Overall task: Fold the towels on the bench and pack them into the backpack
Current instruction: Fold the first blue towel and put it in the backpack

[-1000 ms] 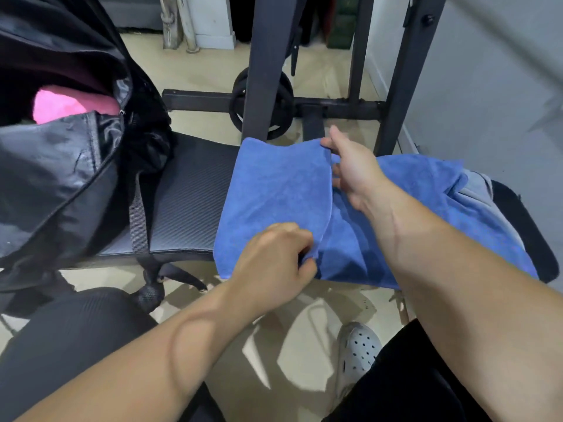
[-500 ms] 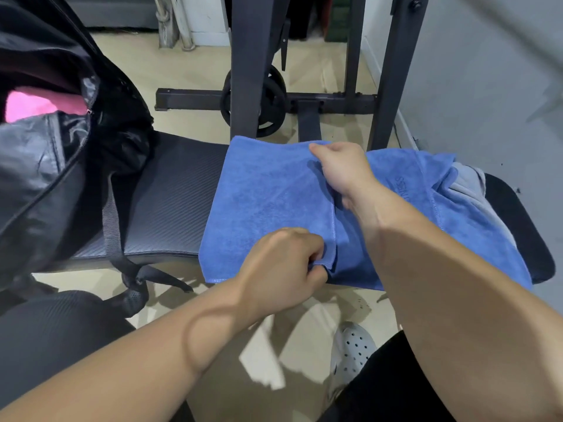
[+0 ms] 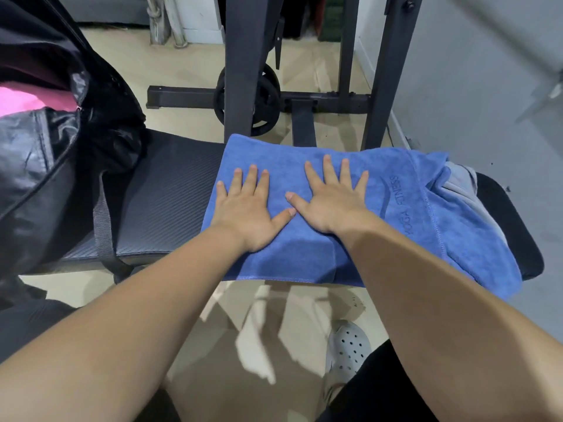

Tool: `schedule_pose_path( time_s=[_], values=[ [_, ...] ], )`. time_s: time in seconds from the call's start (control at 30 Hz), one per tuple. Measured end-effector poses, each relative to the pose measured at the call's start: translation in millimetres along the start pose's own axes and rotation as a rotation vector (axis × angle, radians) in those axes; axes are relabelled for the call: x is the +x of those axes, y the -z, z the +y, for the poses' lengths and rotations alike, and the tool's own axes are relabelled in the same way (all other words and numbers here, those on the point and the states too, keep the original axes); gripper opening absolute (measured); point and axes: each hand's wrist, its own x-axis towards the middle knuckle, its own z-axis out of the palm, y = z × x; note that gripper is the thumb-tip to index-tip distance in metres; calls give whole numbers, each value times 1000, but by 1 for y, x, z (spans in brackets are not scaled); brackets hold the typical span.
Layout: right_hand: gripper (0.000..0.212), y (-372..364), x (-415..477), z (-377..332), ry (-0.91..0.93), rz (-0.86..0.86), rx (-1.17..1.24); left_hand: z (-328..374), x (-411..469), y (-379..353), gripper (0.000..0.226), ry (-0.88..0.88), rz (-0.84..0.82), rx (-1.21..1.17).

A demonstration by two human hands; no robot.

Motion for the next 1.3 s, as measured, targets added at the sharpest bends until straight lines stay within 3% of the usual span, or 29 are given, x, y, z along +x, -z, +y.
schedule_pose_path(
  time_s=[0.1, 0.53, 0.7, 0.83, 0.97, 1.2, 1.3],
  values=[
    [84, -7, 2, -3, -3, 15, -27, -9, 0, -7, 108, -13, -12, 27],
    [82, -17, 10, -79, 169, 34, 101, -100, -17, 5, 110, 93, 42, 58],
    [81, -17, 6, -77, 167, 22, 72, -111, -20, 9, 110, 96, 33, 44],
    [80, -10, 8, -61, 148, 44, 90, -98, -28, 16, 94, 89, 81, 100],
    [76, -2, 14, -52, 161, 48, 56, -53, -53, 32, 43, -28, 295, 66],
    [74, 1, 20, -63, 207, 31, 150, -12, -90, 11, 58, -127, 137, -2],
    [78, 0, 21, -65, 201, 45, 144, -13, -93, -1, 52, -148, 112, 81]
  ],
)
